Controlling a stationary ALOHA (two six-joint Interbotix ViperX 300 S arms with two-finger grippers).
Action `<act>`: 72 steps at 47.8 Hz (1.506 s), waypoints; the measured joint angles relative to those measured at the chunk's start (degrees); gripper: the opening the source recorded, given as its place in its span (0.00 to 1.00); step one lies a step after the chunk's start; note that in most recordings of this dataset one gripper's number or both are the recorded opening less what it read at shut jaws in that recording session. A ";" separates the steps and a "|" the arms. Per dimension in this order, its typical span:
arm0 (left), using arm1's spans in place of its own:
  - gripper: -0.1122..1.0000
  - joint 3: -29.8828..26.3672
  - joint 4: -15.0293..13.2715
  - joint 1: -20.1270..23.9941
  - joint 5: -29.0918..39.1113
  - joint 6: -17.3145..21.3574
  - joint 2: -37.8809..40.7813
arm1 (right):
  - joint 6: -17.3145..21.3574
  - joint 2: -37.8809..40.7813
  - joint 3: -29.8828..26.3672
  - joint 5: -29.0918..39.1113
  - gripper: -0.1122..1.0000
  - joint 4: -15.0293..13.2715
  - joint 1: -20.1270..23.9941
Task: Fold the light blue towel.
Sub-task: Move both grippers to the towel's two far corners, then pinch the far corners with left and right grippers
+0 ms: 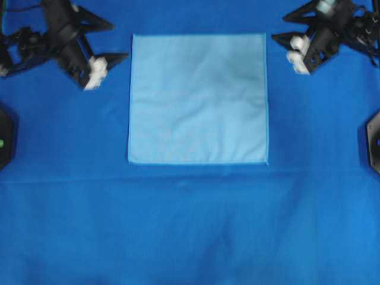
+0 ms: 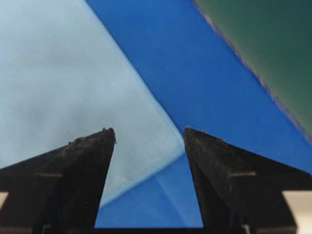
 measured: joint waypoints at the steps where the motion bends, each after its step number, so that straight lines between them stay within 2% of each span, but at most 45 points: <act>1: 0.87 -0.53 0.00 0.35 -0.26 0.00 1.23 | 0.00 1.05 -0.26 0.00 0.66 -0.18 -0.26; 14: 0.87 -7.29 0.00 5.36 -1.85 1.32 15.91 | 0.00 15.91 -5.63 -1.49 0.66 -1.67 -1.67; 22: 0.87 -10.55 0.00 6.77 -2.02 2.64 22.68 | 0.00 21.18 -8.17 -2.29 0.66 -2.37 -2.29; 33: 0.85 -12.74 0.00 7.29 -1.93 3.08 25.93 | 0.00 24.43 -9.14 -2.46 0.65 -2.64 -4.57; 38: 0.82 -12.74 0.00 7.21 -1.76 3.43 26.02 | 0.09 25.05 -9.14 -2.72 0.56 -2.99 -5.36; 41: 0.76 -12.83 0.09 7.29 -0.88 4.39 26.02 | 0.00 25.31 -9.23 -2.72 0.45 -3.16 -5.36; 47: 0.45 -13.10 0.09 7.12 2.29 7.12 26.02 | -0.09 25.40 -9.23 -2.72 0.13 -3.43 -4.83; 52: 0.19 -13.27 0.09 7.03 3.69 7.38 26.02 | -0.18 25.49 -9.23 -2.37 0.11 -3.43 -4.57; 54: 0.13 -13.36 0.09 7.03 3.87 7.47 26.02 | -0.09 25.49 -9.14 -2.37 0.11 -3.34 -4.31; 64: 0.11 -13.80 0.18 7.03 5.80 8.79 25.66 | 0.09 25.40 -9.14 -1.67 0.11 -3.43 -3.78; 72: 0.11 -14.33 0.09 7.03 8.88 9.84 22.24 | 0.26 22.50 -9.05 0.53 0.11 -3.43 -3.43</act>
